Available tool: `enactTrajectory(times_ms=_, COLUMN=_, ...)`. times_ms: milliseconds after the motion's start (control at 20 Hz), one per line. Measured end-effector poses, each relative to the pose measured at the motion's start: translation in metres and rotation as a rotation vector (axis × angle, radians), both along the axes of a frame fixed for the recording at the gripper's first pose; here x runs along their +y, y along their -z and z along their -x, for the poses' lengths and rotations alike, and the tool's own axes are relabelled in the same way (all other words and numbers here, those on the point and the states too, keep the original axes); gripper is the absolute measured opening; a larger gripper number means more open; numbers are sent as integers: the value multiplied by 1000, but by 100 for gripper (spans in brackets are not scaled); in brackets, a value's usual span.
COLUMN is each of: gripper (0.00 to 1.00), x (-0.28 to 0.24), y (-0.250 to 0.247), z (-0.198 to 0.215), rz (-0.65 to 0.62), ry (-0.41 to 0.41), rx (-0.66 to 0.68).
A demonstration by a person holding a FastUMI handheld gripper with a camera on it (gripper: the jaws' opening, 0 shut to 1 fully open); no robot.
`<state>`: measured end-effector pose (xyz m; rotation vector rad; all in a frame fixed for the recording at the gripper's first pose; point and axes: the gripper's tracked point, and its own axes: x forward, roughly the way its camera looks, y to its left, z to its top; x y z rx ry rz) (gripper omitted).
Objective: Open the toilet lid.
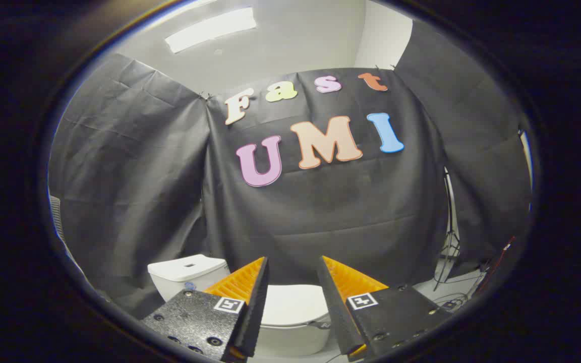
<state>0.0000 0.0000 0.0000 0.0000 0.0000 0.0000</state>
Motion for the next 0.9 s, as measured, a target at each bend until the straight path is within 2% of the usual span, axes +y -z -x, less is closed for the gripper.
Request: enactTrajectory(times_ms=900, gripper=60, x=-17, y=25, z=15, rz=-103, ry=59, rx=19)
